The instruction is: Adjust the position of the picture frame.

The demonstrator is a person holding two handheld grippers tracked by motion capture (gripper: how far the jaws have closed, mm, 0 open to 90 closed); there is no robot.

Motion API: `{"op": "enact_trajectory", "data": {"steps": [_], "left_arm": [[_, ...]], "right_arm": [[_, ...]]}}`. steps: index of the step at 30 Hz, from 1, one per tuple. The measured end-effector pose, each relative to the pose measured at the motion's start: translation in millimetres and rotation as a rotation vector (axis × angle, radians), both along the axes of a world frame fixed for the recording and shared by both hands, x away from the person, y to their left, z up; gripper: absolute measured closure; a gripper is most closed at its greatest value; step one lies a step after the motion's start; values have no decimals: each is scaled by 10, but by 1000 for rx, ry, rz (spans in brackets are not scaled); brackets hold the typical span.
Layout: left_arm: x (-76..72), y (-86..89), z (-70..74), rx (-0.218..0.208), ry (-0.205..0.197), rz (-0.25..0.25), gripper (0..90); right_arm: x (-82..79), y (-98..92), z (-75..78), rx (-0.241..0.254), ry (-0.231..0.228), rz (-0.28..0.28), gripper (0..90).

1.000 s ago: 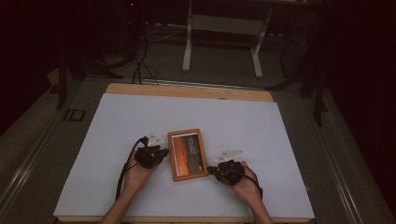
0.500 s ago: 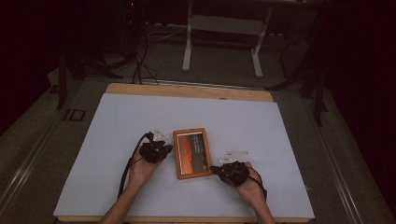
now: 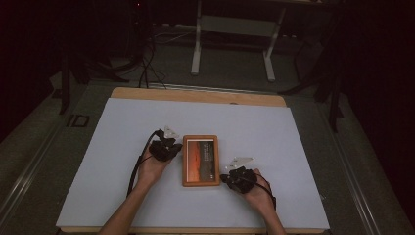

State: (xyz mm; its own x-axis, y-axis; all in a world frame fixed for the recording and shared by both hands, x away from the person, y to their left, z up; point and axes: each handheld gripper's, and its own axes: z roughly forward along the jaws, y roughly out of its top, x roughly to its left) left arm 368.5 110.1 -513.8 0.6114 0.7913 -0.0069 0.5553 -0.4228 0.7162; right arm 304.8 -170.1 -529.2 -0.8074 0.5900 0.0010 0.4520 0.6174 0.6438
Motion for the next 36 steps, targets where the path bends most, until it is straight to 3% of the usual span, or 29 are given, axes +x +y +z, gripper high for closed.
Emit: {"op": "enact_trajectory", "data": {"steps": [10,13,17,23,27,29,32,36], "left_arm": [[-27,-3,-6,-1,19,-17,894],[-69,25,-2,-24,21,-17,871],[-169,79,4,-57,23,-10,846],[-496,280,45,-146,-12,16,803],[-671,379,23,-177,-44,15,775],[-717,410,14,-170,-52,23,741],[-777,472,4,-214,-53,32,695],[-828,509,0,-227,-46,39,660]], "right_arm": [[-31,-5,7,17,-5,28,874],[-17,-16,10,16,-10,23,874],[-8,-34,15,21,-16,11,871],[9,-82,50,46,-32,-9,865],[2,-98,67,54,-50,-11,855],[4,-106,80,57,-60,-15,855],[6,-113,92,67,-70,-22,854],[11,-128,115,73,-87,-28,846]]}}
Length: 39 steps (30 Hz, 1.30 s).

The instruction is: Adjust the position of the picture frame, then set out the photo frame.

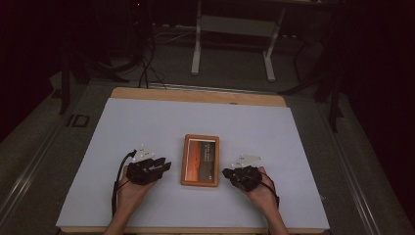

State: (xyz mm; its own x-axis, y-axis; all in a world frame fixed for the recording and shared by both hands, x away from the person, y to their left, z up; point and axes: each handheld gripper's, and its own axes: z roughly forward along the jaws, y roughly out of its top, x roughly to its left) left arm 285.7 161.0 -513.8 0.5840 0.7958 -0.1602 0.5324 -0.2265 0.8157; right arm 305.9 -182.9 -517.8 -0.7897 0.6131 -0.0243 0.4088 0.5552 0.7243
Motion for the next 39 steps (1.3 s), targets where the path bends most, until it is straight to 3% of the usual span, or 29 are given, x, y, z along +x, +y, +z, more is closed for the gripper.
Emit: {"op": "enact_trajectory", "data": {"steps": [5,10,17,26,39], "left_arm": [[-23,-14,5,-15,5,-6,622],[-43,-73,39,-32,2,-45,591],[-49,-69,72,-43,-5,-56,574],[-46,-55,83,-43,0,-48,567],[-58,-61,117,-54,11,-50,542]], "right_arm": [[21,-6,49,20,-18,-10,834],[129,24,182,56,-52,-21,835],[432,199,428,91,-144,-41,868],[766,421,375,81,-122,-47,899],[896,510,240,59,-99,-79,900]]}}
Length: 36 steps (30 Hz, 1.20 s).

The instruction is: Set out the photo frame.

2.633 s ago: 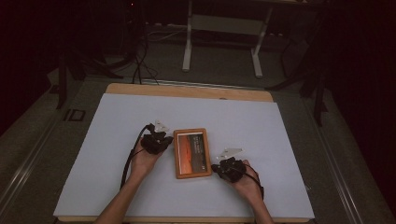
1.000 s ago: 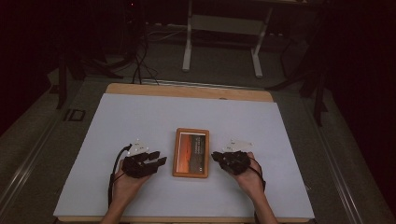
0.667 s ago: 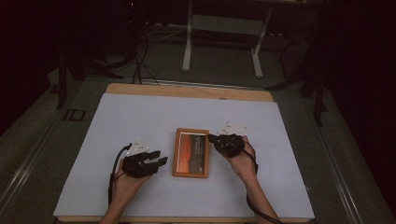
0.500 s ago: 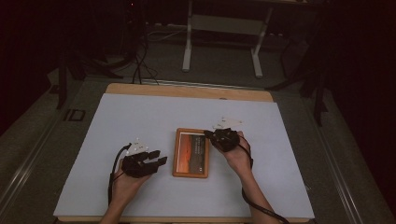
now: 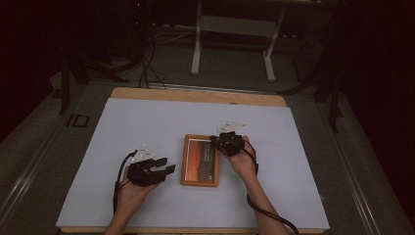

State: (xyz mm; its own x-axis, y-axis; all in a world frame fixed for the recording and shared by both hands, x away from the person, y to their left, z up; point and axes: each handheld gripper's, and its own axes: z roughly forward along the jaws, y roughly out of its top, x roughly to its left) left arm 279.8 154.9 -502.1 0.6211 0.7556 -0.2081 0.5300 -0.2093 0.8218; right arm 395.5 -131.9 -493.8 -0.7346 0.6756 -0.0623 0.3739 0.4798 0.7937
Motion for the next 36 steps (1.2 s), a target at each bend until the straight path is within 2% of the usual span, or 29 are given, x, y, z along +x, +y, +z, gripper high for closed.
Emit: {"op": "enact_trajectory", "data": {"steps": [19,24,27,32,34,36], "left_arm": [[-6,20,30,-11,3,13,519],[1,9,26,-13,14,10,511],[4,8,27,-31,30,2,512],[-2,-46,36,-33,33,-20,510],[-3,-59,33,-34,35,-26,503],[-1,-71,32,-58,44,-44,490]], "right_arm": [[15,-63,-22,-11,-1,-25,900],[45,-137,-79,-12,17,-48,900],[68,-177,-119,-11,31,-62,900],[114,-233,-236,-36,62,-89,900],[117,-261,-252,-4,72,-92,900],[118,-257,-254,-13,72,-91,900]]}}
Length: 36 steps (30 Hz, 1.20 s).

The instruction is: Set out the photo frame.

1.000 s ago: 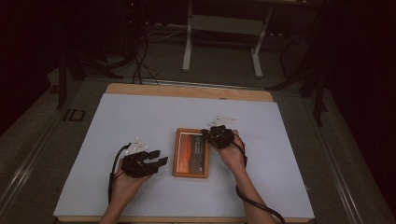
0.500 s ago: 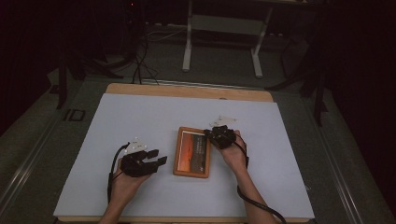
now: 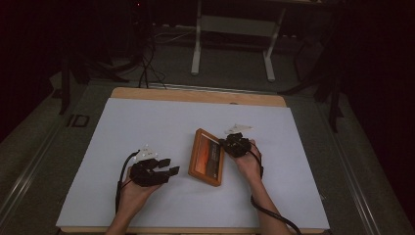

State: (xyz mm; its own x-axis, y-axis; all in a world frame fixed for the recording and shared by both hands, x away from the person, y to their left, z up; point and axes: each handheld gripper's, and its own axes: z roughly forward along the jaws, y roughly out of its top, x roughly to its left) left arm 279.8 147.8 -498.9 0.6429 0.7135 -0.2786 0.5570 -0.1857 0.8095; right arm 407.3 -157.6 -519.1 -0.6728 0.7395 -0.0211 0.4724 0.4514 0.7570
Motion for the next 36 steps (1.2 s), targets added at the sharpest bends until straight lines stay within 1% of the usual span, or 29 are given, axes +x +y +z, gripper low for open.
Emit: {"op": "enact_trajectory", "data": {"steps": [3,5,6,9,12,13,15,16,17,19,22,24,25,26,27,29,31,33,36], "left_arm": [[-11,-27,15,-24,2,-13,470],[-12,-36,19,-30,0,-17,457],[-21,-70,28,-40,5,-23,450],[-28,-106,31,-43,8,-31,415],[-46,-256,14,-21,20,-40,339],[-42,-331,-6,-21,37,-60,327],[-42,-331,-6,-21,37,-60,318],[-26,-470,-38,4,49,-66,302],[-11,-518,-47,9,58,-68,302],[21,-594,-55,4,71,-64,302],[62,-655,-49,-9,83,-34,322],[73,-670,-49,-6,87,-25,353],[87,-681,-53,-4,97,-15,353],[109,-686,-67,-19,124,-7,380],[120,-684,-75,-34,138,-3,420],[137,-677,-76,-56,163,9,441],[143,-675,-76,-62,170,13,463],[167,-670,-72,-88,199,32,493],[175,-682,-51,-91,199,38,515]], "right_arm": [[6,0,3,-2,3,3,900],[7,-8,-2,9,5,2,900],[5,-12,-7,15,4,1,900],[1,-17,-12,19,1,-1,900],[3,-15,-9,17,4,-1,900],[2,-13,-8,18,6,-3,900],[3,-13,-8,18,5,-3,900],[4,-15,-9,18,5,-2,900],[4,-15,-9,18,5,-2,900],[5,-15,-8,18,6,-2,900],[4,-20,-7,21,11,0,900],[5,-22,-8,23,12,2,900],[6,-24,-7,25,14,3,900],[9,-25,-5,24,15,4,900],[10,-24,-3,21,16,5,900],[9,-23,-3,20,16,5,900],[9,-25,-5,25,17,3,900],[12,-31,-6,31,21,3,900],[10,-39,0,27,21,3,900]]}}
